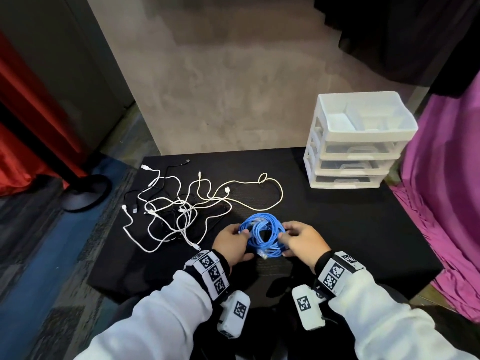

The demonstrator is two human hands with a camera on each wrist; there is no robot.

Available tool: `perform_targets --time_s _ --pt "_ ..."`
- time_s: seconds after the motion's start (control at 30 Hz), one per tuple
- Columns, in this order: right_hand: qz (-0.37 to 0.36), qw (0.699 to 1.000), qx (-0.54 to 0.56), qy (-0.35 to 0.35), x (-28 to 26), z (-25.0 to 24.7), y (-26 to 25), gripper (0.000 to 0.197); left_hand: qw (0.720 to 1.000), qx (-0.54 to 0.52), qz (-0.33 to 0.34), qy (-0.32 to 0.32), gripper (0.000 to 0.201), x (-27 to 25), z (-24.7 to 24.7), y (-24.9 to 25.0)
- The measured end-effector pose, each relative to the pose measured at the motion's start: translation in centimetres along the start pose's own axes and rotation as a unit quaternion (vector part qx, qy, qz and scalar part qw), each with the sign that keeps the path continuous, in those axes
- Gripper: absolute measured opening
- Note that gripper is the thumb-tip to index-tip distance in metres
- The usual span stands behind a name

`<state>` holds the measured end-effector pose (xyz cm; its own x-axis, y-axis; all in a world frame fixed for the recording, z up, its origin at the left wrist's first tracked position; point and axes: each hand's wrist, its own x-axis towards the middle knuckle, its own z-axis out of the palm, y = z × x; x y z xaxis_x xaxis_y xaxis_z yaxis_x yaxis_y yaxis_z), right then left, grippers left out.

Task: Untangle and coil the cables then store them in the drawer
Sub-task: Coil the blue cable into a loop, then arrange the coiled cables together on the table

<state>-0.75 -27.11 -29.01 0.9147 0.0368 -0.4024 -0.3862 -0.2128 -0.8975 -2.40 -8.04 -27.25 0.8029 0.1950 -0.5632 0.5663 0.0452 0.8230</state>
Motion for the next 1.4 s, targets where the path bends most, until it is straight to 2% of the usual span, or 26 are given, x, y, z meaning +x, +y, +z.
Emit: perform_targets --time_s 0.1,0.2,0.37,0.43,0.57,0.67,0.77,0.83,0.9,1.0,1.03,1.1,1.13,1.17,1.2,1.23,1.3,1.4 --pt "-0.027 0.996 0.064 -0.048 -0.5 1.1 -0.4 0.033 0.996 0.058 0.037 0.055 0.035 0.4 -2.4 0.0" --pt "-0.030 0.998 0.060 -0.021 -0.5 1.5 -0.5 0.027 0.971 0.205 0.079 0.097 0.060 0.7 -5.5 -0.2" --pt "-0.018 0.999 0.030 0.009 -0.8 0.8 0.2 0.010 0.907 0.313 0.185 0.211 0.038 0.7 -10.1 0.8" --pt "-0.015 1.000 0.021 0.011 -1.1 0.7 0.4 0.011 0.893 0.315 0.200 0.253 0.033 1.2 -11.3 0.8" --pt "-0.012 1.000 0.014 0.010 -2.3 0.7 0.4 0.014 0.909 0.269 0.163 0.273 0.061 1.6 -11.8 0.5" --pt "-0.016 1.000 0.005 0.003 -2.9 0.6 0.6 0.015 0.906 0.218 0.160 0.326 0.053 2.0 -12.5 0.9" --pt "-0.013 1.000 -0.005 0.002 -3.3 0.4 0.7 0.016 0.909 0.274 0.128 0.286 0.017 2.3 -13.3 1.3" --pt "-0.020 1.000 -0.010 0.006 -3.4 0.4 0.4 0.017 0.910 0.277 0.152 0.267 0.018 2.2 -13.8 1.2" --pt "-0.043 0.999 -0.019 0.013 -3.4 0.6 -0.2 0.018 0.909 0.245 0.212 0.261 0.022 1.4 -13.8 1.7" --pt "-0.155 0.985 -0.066 0.029 -3.6 1.4 -2.0 0.021 0.897 0.196 0.335 0.211 0.018 -1.0 -12.4 3.6" --pt "-0.208 0.974 -0.085 0.023 -4.0 1.9 -3.0 0.028 0.890 0.196 0.373 0.173 0.017 -2.1 -11.7 4.5" --pt "-0.296 0.949 -0.106 -0.014 -5.0 3.1 -6.0 0.056 0.875 0.205 0.431 0.078 0.018 -4.4 -10.2 6.4" --pt "-0.317 0.941 -0.109 -0.045 -5.5 3.9 -7.6 0.066 0.866 0.214 0.451 0.036 0.019 -5.5 -9.4 7.4" --pt "-0.334 0.933 -0.109 -0.075 -5.9 4.5 -9.1 0.067 0.856 0.221 0.467 0.005 0.018 -6.7 -8.7 8.2" --pt "-0.351 0.925 -0.111 -0.094 -6.1 4.9 -10.5 0.058 0.851 0.220 0.476 -0.020 0.018 -7.7 -8.2 9.1" --pt "-0.368 0.916 -0.130 -0.088 -5.9 5.1 -11.5 0.040 0.853 0.212 0.476 -0.042 0.019 -8.5 -8.0 9.7" --pt "-0.389 0.905 -0.171 -0.034 -5.2 4.4 -13.5 0.005 0.856 0.207 0.470 -0.064 0.021 -9.4 -8.4 10.6" --pt "-0.433 0.879 -0.187 0.067 -3.9 1.7 -15.8 0.012 0.862 0.238 0.445 -0.048 0.026 -9.8 -9.9 10.8"
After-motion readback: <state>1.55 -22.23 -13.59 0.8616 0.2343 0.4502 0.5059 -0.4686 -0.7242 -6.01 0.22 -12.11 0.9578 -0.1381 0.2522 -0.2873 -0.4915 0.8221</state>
